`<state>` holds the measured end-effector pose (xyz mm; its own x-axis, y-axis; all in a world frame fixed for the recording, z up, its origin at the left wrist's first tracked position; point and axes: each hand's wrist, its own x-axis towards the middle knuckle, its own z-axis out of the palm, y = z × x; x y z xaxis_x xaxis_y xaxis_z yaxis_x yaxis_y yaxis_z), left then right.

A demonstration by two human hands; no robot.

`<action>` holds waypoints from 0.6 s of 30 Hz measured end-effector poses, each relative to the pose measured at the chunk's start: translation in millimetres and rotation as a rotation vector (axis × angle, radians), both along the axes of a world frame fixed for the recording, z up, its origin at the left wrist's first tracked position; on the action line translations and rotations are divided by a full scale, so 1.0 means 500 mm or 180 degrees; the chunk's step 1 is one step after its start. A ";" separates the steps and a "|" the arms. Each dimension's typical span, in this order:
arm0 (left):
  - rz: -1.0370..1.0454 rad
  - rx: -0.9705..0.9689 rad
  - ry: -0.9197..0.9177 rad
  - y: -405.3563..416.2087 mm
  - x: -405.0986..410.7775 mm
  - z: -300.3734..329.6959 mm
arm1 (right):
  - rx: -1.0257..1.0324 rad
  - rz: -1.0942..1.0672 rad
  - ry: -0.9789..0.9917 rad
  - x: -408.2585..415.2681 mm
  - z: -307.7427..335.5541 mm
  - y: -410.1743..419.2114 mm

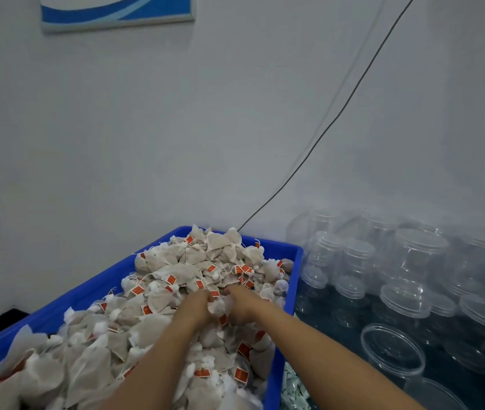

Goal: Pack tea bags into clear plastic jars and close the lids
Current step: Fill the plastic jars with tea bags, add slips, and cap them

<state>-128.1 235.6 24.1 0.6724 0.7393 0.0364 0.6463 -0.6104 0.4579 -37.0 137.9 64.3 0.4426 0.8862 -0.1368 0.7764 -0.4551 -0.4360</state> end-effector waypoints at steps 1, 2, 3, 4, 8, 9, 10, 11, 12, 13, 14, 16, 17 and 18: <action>0.0010 -0.0111 -0.0195 0.002 -0.002 0.001 | 0.0051 -0.0058 0.0008 0.002 -0.008 0.005; 0.0034 -0.0184 -0.0384 0.002 -0.006 0.002 | 0.0117 -0.0106 0.0031 0.004 -0.015 0.010; 0.0064 -0.0208 -0.0548 0.004 -0.008 0.006 | 0.0190 -0.0139 0.0070 0.005 -0.021 0.014; 0.0083 -0.0180 -0.0654 0.006 -0.010 0.010 | 0.0264 -0.0160 0.0121 0.005 -0.028 0.018; 0.0279 0.0798 -0.0552 0.010 -0.024 0.041 | 0.0483 -0.0205 0.0152 0.008 -0.040 0.034; 0.0464 0.1298 -0.0442 0.016 -0.032 0.051 | 0.0507 -0.0221 0.0105 0.008 -0.040 0.036; 0.0721 0.1690 -0.0313 0.023 -0.042 0.060 | 0.0511 -0.0233 0.0057 0.008 -0.040 0.037; 0.1024 0.1835 -0.0144 0.031 -0.052 0.068 | 0.0496 -0.0236 0.0032 0.008 -0.041 0.036; 0.1289 0.1710 0.0071 0.038 -0.063 0.074 | 0.0467 -0.0238 0.0030 0.008 -0.041 0.035; 0.1443 0.1411 0.0255 0.044 -0.073 0.076 | 0.0435 -0.0242 0.0036 0.007 -0.041 0.034; 0.1478 0.1084 0.0409 0.048 -0.081 0.072 | 0.0409 -0.0245 0.0047 0.006 -0.042 0.032; 0.1360 0.0777 0.0728 0.051 -0.088 0.056 | 0.0409 -0.0241 0.0082 0.006 -0.042 0.031; 0.1281 0.0748 0.0819 0.053 -0.090 0.049 | 0.0415 -0.0238 0.0110 0.005 -0.042 0.030; 0.1211 0.0761 0.0837 0.056 -0.090 0.046 | 0.0414 -0.0235 0.0142 0.004 -0.042 0.030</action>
<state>-173.3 263.5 47.1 0.3669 0.9248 0.1002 0.9172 -0.3776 0.1268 -34.9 152.7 43.5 0.5033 0.8630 -0.0440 0.7214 -0.4477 -0.5284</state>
